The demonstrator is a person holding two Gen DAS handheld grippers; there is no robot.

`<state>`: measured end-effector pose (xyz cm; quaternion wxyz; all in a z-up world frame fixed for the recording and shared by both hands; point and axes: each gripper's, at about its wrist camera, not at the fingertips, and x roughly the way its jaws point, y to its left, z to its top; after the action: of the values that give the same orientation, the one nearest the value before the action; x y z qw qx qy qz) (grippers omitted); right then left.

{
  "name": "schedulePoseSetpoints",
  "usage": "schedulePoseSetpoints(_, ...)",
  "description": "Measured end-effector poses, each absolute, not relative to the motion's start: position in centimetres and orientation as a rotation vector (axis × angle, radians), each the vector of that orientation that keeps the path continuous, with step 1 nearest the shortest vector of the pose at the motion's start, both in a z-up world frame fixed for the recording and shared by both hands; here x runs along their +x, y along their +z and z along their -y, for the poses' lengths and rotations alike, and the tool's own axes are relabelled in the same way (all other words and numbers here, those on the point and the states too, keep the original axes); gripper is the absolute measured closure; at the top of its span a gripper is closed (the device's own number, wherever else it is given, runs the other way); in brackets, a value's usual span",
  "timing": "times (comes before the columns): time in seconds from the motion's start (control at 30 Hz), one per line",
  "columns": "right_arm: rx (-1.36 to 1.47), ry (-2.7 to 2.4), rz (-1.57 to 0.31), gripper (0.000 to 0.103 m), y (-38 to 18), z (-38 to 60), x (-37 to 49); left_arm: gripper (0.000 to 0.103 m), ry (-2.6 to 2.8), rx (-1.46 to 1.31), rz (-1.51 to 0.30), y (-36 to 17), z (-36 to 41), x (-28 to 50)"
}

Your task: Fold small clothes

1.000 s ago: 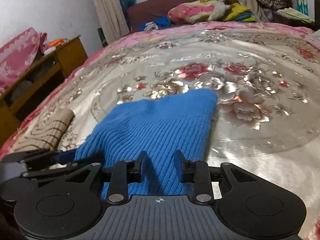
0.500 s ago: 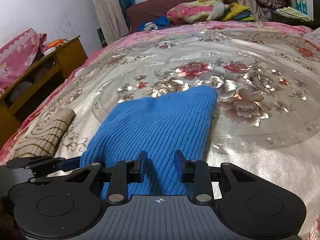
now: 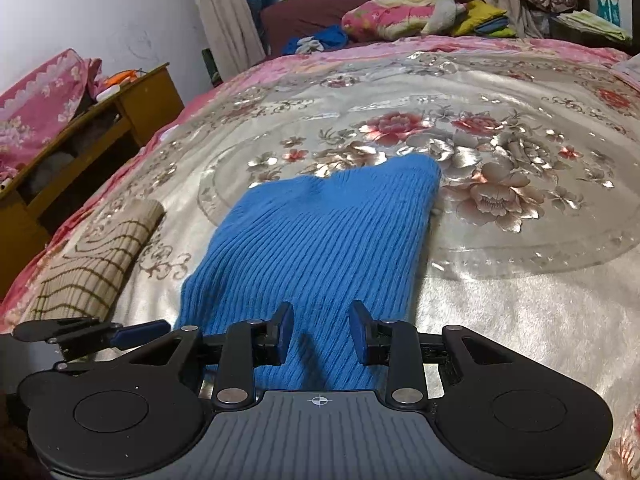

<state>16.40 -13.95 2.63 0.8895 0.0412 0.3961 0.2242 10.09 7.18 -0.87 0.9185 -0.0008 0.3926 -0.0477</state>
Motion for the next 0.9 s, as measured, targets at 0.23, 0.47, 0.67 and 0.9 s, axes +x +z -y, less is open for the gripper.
schedulePoseSetpoints(0.23, 0.082, 0.509, -0.827, 0.072, 2.5, 12.9, 15.8, 0.066, -0.074, -0.084, -0.704, 1.6, -9.0, 9.6)
schedulePoseSetpoints(0.47, 0.082, 0.521, -0.826, 0.072, 2.7, 12.2, 15.2, 0.065, -0.114, -0.147, -0.637, 2.3, -6.9, 14.2)
schedulePoseSetpoints(0.67, 0.092, 0.507, -0.832, 0.071, 2.4, 13.5, 14.4, 0.064, -0.038, -0.143, -0.707, -0.1, -7.2, 16.8)
schedulePoseSetpoints(0.9, 0.080, 0.388, -0.880, 0.071, -0.1, 15.2, 15.2, 0.064, -0.095, -0.146, -0.743, -0.6, -5.8, 13.9)
